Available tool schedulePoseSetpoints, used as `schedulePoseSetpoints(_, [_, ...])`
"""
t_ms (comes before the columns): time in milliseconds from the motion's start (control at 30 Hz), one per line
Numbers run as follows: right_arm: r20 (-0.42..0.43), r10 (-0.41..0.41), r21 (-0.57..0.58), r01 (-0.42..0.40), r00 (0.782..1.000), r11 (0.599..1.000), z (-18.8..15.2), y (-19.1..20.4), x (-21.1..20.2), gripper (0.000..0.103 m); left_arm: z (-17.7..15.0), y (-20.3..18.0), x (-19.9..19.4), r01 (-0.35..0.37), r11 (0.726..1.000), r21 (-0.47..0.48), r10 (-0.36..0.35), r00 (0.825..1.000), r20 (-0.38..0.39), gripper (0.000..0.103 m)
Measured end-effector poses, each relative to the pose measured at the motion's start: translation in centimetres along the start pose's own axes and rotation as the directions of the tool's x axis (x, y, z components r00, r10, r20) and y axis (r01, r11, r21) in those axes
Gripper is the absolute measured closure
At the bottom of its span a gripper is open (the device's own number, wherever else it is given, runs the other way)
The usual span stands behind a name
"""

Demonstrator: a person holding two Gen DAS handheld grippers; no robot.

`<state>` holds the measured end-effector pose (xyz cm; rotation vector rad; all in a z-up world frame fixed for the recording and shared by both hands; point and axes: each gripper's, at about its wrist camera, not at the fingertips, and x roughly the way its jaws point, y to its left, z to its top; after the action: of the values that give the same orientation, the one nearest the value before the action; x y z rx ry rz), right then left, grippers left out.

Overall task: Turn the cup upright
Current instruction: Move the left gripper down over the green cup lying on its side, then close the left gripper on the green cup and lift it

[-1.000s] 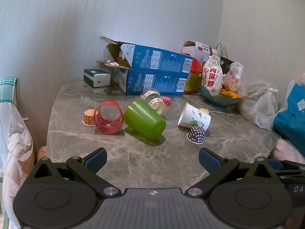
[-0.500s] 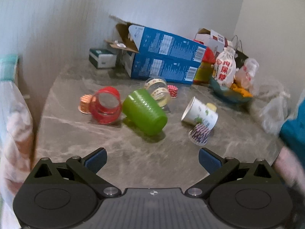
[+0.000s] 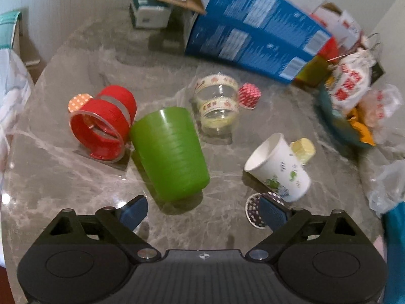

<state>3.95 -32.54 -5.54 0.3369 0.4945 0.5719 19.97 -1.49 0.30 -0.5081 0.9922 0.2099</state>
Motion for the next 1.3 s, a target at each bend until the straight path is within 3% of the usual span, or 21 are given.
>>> schedulePoseSetpoints(300, [-0.002,0.040,0.065,-0.040,0.999,0.997,-0.4,-2.1,-0.2,0.001,2.2,0.5,3.0,-0.091,0.983,-0.161,0.081,0.994,-0.066,0.020])
schedulePoseSetpoints(600, [0.000,0.074,0.081,-0.073,0.997,0.994,-0.5,-2.5,-0.5,0.001,2.7,0.1,4.9,-0.158,0.964,-0.214,0.143,0.986,-0.084,0.022])
schedulePoseSetpoints(1033, [-0.012,0.094,0.098,-0.092,0.996,0.991,-0.8,-2.9,-0.4,0.001,3.4,-0.3,6.3,-0.271,0.955,-0.121,0.265,0.962,-0.060,0.026])
schedulePoseSetpoints(1200, [-0.019,0.097,0.097,-0.094,0.995,0.991,-0.9,-2.8,-0.2,0.001,3.8,-0.5,6.7,-0.262,0.959,-0.103,0.258,0.965,-0.052,0.034])
schedulePoseSetpoints(1300, [-0.026,0.098,0.096,-0.095,0.995,0.991,-1.0,-2.9,0.0,0.001,3.6,-0.8,6.7,-0.266,0.961,-0.071,0.263,0.964,-0.042,0.035])
